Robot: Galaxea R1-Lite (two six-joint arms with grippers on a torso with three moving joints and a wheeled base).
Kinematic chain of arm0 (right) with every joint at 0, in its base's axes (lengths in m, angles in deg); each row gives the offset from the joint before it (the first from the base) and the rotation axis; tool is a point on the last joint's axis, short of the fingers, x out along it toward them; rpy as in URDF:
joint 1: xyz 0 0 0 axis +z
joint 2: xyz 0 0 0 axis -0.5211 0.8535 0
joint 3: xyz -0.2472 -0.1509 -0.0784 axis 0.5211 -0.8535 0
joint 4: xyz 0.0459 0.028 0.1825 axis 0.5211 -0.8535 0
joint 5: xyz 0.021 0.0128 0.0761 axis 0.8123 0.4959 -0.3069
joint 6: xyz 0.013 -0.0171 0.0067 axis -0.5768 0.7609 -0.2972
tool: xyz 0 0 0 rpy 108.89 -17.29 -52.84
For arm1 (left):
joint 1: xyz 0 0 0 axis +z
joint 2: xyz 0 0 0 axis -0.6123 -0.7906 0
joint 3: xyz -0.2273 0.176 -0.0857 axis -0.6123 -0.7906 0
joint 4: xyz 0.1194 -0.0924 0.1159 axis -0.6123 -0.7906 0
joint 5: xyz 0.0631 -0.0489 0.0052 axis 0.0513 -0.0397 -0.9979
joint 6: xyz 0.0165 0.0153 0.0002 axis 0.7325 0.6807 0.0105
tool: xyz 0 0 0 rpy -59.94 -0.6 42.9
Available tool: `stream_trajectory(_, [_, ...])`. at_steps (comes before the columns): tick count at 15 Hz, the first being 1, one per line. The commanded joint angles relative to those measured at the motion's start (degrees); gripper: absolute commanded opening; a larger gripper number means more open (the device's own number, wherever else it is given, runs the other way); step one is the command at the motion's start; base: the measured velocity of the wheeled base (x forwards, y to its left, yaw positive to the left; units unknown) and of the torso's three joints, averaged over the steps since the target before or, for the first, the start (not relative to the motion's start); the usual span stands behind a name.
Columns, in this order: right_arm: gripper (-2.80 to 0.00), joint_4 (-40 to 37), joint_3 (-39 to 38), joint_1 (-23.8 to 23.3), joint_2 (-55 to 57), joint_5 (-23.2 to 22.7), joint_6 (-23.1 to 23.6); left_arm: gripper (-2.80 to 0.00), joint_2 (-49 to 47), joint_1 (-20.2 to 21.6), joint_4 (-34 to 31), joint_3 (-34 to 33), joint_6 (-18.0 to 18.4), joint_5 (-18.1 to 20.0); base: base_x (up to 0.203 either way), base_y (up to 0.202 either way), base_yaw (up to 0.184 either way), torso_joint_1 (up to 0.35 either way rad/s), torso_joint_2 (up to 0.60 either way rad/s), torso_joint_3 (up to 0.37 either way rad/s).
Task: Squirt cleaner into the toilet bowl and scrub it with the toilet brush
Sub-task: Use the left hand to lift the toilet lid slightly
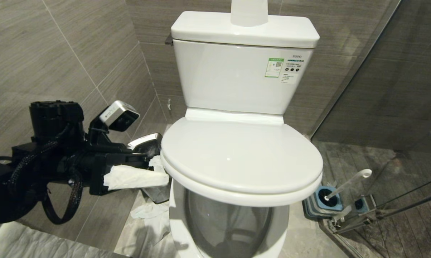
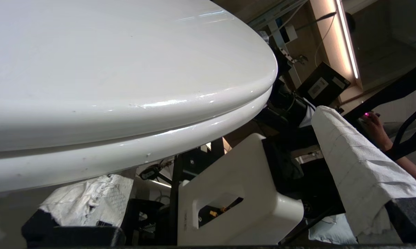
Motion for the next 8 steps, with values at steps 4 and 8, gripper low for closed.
stream_trajectory(4, [-2.8, 0.0, 0.0, 0.0, 0.0, 0.0, 0.0, 0.0, 0.3, -1.6, 0.1, 6.3, -1.6, -5.0, 0.0, 0.0, 0.0, 0.0, 0.0, 0.0])
stream_trajectory(8, [-2.8, 0.0, 0.0, 0.0, 0.0, 0.0, 0.0, 0.0, 0.0, -1.8, 0.2, 10.1, -1.9, -5.7, 0.0, 0.0, 0.0, 0.0, 0.0, 0.0])
